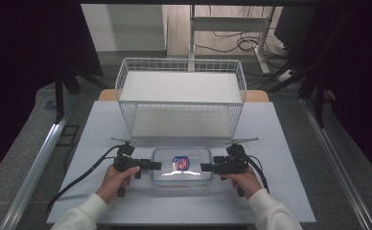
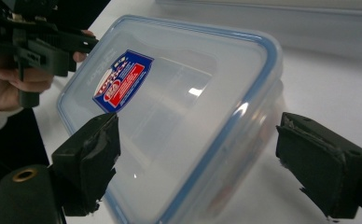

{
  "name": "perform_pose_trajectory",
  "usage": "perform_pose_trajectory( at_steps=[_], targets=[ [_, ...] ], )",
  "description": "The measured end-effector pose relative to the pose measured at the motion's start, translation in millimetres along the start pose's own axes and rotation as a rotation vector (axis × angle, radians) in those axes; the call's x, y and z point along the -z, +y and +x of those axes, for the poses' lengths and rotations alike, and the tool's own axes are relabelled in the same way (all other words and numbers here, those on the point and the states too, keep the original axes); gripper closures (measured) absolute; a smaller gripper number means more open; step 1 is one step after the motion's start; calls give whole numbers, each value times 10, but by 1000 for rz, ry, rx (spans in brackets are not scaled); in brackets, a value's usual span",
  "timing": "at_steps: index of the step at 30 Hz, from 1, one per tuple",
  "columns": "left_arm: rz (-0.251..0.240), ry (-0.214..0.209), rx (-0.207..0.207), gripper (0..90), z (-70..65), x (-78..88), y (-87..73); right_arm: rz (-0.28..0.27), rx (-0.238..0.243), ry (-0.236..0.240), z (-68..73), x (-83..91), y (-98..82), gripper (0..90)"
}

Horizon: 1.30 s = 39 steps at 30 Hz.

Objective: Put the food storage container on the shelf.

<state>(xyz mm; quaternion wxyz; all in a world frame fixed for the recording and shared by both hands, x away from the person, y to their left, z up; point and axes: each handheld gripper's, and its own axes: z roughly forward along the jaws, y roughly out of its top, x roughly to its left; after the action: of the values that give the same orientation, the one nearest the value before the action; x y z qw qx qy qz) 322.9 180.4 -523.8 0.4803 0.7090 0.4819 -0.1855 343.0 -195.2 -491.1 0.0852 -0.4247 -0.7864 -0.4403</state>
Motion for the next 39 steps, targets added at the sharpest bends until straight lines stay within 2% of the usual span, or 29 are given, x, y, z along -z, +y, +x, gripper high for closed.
perform_pose_trajectory(
  at_steps=[5, 6, 9, 11, 13, 14, 15, 17, 23, 27, 30, 39],
  targets=[
    [18, -7, 6, 180, 14, -28, -12, 32, -44, 30, -66, -117, 27, 151],
    [19, -19, 10, 185, 15, -39, -16, 49, -56, 32, -87, -155, 17, 152],
    [17, -8, 6, 215, 14, -38, -18, 54, -75, 39, -91, -159, 15, 163],
    [18, 21, 6, 255, 4, -29, -21, 54, -100, 38, -98, -142, 14, 201],
    [17, 24, 7, 280, 3, -26, -22, 46, -149, 45, -124, -109, 14, 270],
    [15, 27, 11, 280, -2, -21, -23, 46, -149, 45, -124, -109, 14, 270],
    [10, 31, 15, 293, -13, -12, -25, 42, -162, 47, -126, -85, 13, 308],
    [1, 40, 10, 353, -32, 13, -28, 28, -169, 48, -129, -29, 3, 376],
    [-22, 42, 12, 410, -90, 61, -66, 3, -179, 51, -101, 24, -25, 429],
    [-40, 40, 4, 467, -138, 116, -116, -23, -166, 45, -38, 85, -65, 466],
    [-60, 28, -8, 492, -188, 156, -180, -47, -151, 46, 32, 151, -121, 493],
    [-62, 37, -20, 501, -243, 175, -210, -63, -148, 31, 112, 200, -170, 505]
  ],
)
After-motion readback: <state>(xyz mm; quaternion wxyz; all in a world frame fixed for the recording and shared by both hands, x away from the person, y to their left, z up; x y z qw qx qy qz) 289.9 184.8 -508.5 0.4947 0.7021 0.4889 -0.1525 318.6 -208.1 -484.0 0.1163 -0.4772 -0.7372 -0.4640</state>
